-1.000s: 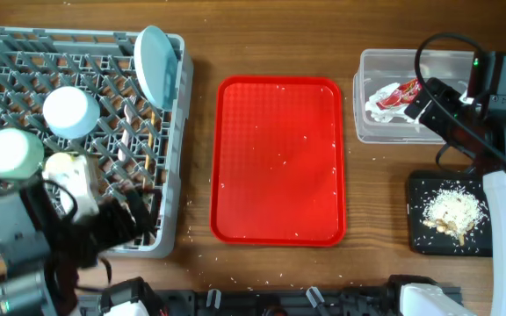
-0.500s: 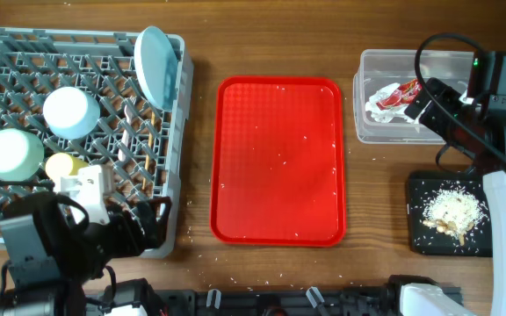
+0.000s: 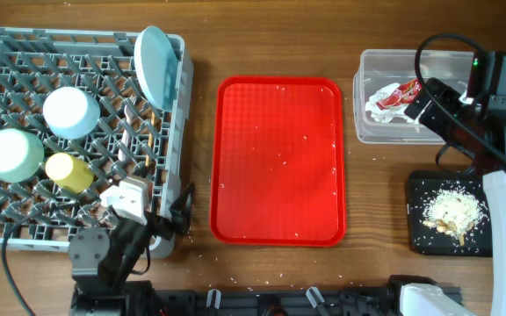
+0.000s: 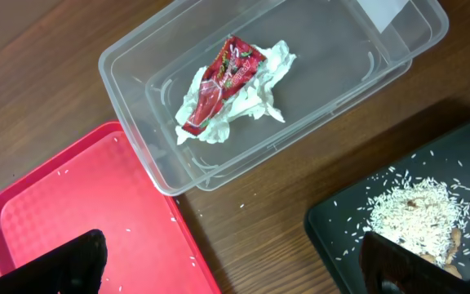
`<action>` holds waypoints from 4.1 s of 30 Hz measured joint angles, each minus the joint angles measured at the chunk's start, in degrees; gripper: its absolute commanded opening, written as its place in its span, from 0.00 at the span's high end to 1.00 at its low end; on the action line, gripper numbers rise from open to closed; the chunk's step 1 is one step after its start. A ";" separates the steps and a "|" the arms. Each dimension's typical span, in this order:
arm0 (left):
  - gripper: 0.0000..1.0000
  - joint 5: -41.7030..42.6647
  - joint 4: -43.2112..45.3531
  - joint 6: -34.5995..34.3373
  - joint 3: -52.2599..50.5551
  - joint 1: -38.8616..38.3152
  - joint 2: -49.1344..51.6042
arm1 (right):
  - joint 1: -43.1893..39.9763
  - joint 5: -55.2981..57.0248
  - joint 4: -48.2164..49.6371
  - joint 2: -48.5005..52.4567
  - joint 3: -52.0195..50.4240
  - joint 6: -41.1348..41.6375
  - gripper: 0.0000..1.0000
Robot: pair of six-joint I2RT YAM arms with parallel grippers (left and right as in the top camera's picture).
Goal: Sort waste into correct bins and load items into the dishwasher rack
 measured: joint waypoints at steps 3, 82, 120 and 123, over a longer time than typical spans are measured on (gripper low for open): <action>0.00 -3.76 5.11 -5.07 -5.27 0.00 -3.43 | 0.00 0.00 -0.02 0.00 0.00 0.00 0.00; 0.00 -21.22 14.80 -15.65 -15.02 0.00 -8.11 | 1.84 -14.80 58.73 -72.30 -77.68 -17.53 0.00; 0.00 -21.22 14.82 -15.65 -15.02 0.00 -8.11 | 1.84 -11.39 65.31 -72.57 -81.09 -36.11 0.00; 0.00 -21.24 14.82 -15.65 -15.02 0.00 -8.11 | 1.84 -11.34 65.31 -72.57 -81.09 -36.33 0.00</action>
